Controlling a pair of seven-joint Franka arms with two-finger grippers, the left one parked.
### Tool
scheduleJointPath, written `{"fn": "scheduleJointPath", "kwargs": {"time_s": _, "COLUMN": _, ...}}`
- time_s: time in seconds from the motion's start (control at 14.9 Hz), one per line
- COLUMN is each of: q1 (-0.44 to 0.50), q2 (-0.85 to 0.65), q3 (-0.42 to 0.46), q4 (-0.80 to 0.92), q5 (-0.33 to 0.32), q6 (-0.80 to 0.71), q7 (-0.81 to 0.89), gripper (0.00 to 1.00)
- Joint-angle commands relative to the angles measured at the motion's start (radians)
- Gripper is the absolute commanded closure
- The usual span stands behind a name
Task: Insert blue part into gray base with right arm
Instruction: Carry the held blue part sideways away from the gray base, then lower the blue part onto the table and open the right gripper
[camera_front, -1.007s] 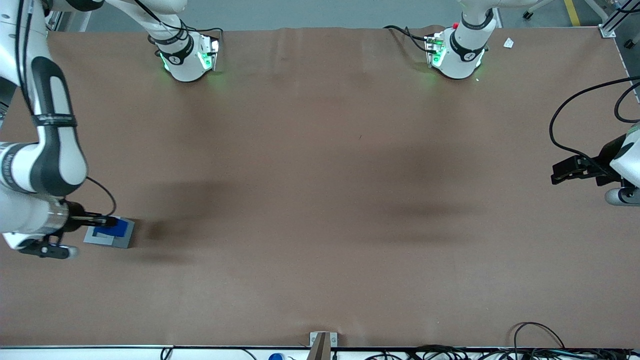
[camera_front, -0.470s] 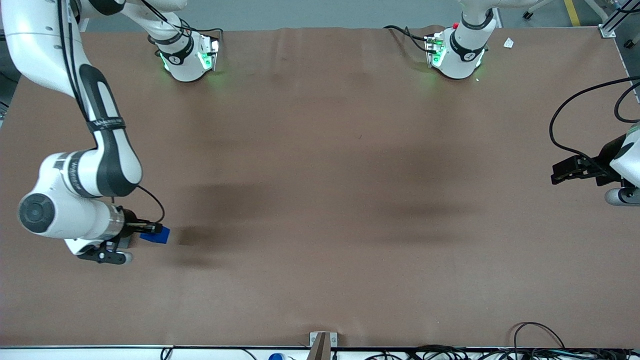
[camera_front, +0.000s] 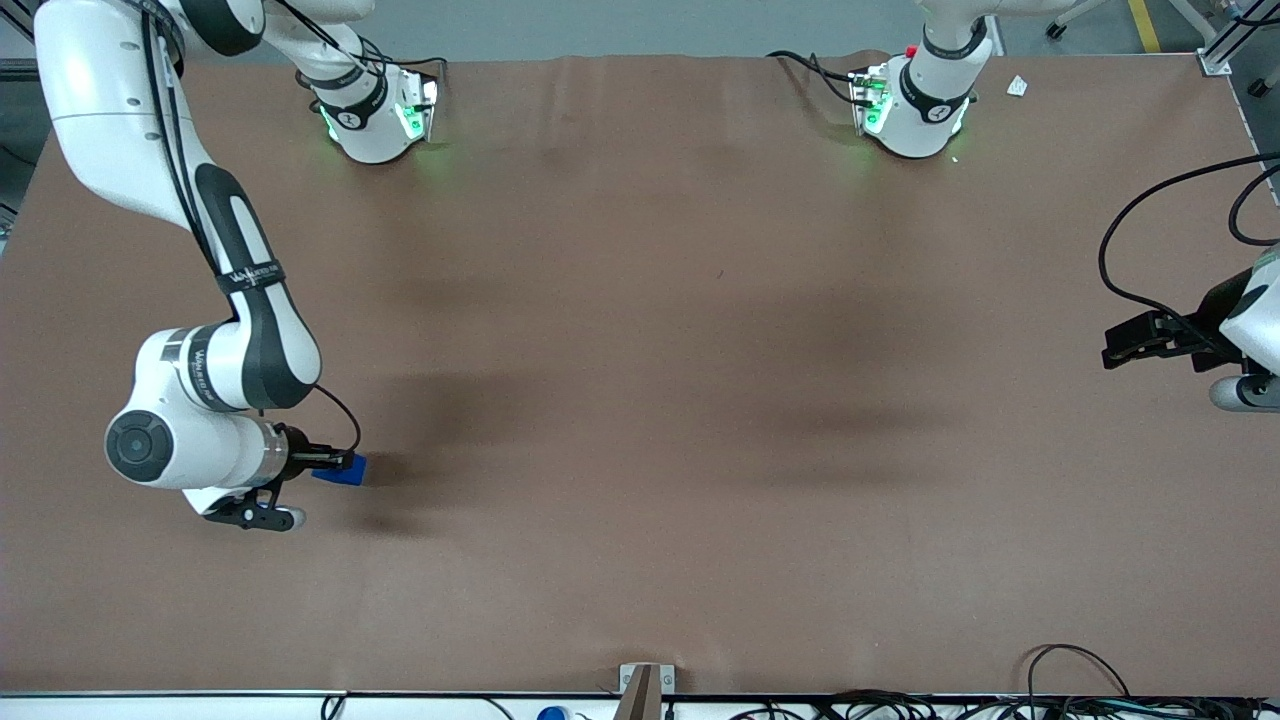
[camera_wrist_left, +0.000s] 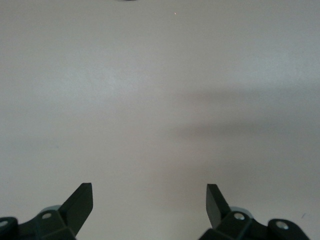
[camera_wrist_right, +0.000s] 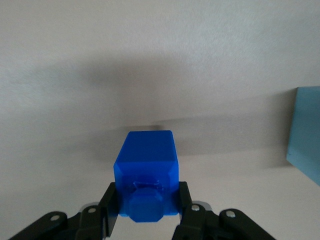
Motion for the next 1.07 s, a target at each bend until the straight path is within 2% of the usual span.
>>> {"fn": "scheduleJointPath", "kwargs": {"time_s": 0.0, "q1": 0.003, "q2": 0.013, "q3": -0.009, "q4": -0.006, "q5": -0.002, "q6": 0.009, "q7": 0.016, "gripper": 0.99}}
{"fn": "scheduleJointPath", "kwargs": {"time_s": 0.27, "q1": 0.001, "q2": 0.025, "q3": -0.011, "q4": -0.006, "q5": 0.000, "q6": 0.012, "q7": 0.018, "gripper": 0.96}}
{"fn": "scheduleJointPath", "kwargs": {"time_s": 0.34, "q1": 0.001, "q2": 0.025, "q3": -0.011, "q4": -0.006, "q5": 0.000, "q6": 0.014, "q7": 0.018, "gripper": 0.78}}
{"fn": "scheduleJointPath", "kwargs": {"time_s": 0.4, "q1": 0.001, "q2": 0.025, "q3": -0.011, "q4": -0.005, "q5": 0.001, "q6": 0.018, "q7": 0.018, "gripper": 0.47}}
{"fn": "scheduleJointPath", "kwargs": {"time_s": 0.47, "q1": -0.005, "q2": 0.025, "q3": -0.012, "q4": -0.006, "q5": -0.002, "q6": 0.043, "q7": 0.018, "gripper": 0.04}}
{"fn": "scheduleJointPath", "kwargs": {"time_s": 0.54, "q1": -0.014, "q2": 0.025, "q3": -0.012, "q4": -0.006, "q5": 0.000, "q6": 0.051, "q7": 0.018, "gripper": 0.00}}
{"fn": "scheduleJointPath", "kwargs": {"time_s": 1.01, "q1": -0.023, "q2": -0.030, "q3": -0.012, "q4": 0.014, "q5": 0.000, "q6": 0.010, "q7": 0.013, "gripper": 0.00}}
